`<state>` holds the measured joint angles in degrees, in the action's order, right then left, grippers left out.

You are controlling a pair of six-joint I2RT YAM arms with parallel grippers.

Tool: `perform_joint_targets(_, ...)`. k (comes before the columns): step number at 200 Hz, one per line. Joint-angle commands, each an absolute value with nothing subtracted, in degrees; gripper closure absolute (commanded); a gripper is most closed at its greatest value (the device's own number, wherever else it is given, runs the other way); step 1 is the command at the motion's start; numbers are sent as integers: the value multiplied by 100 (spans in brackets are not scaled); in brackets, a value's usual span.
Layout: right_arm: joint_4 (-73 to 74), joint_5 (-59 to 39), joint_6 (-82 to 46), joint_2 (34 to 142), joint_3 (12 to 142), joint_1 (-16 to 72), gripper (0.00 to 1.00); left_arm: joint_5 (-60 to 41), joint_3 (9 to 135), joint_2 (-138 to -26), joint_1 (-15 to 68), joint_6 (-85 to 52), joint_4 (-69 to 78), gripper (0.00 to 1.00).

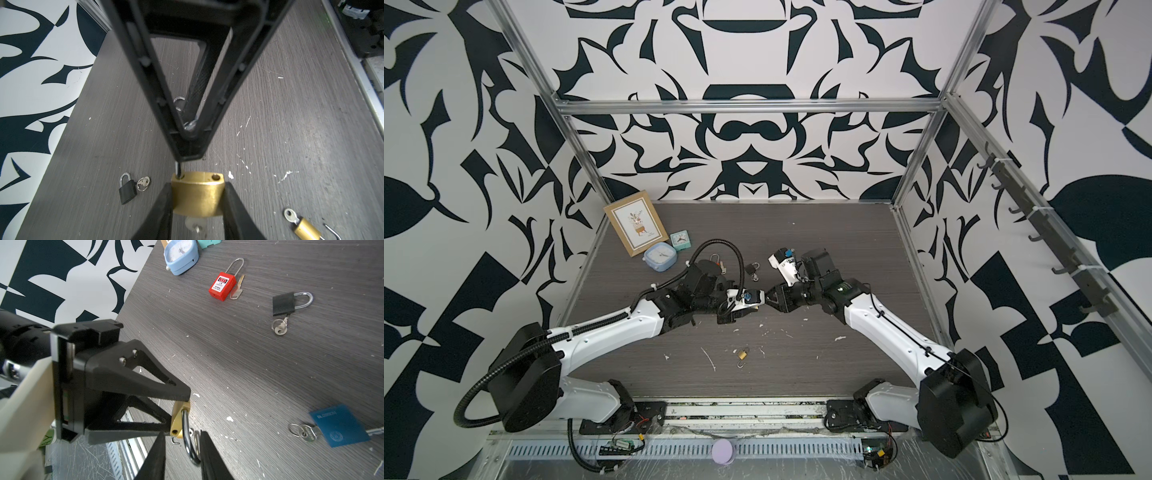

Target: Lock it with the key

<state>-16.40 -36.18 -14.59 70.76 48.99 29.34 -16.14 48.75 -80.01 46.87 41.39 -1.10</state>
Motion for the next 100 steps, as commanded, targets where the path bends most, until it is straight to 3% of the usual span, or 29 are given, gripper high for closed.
perform_joint_targets(1,-1618,-3544,-1386,7031,4903,2961,72,-1725,5010,-7945,4658,4122,70,100)
perform_joint_targets(100,-1497,-3559,-1648,7127,4921,2979,99,-1071,4912,-8078,4671,4083,717,100)
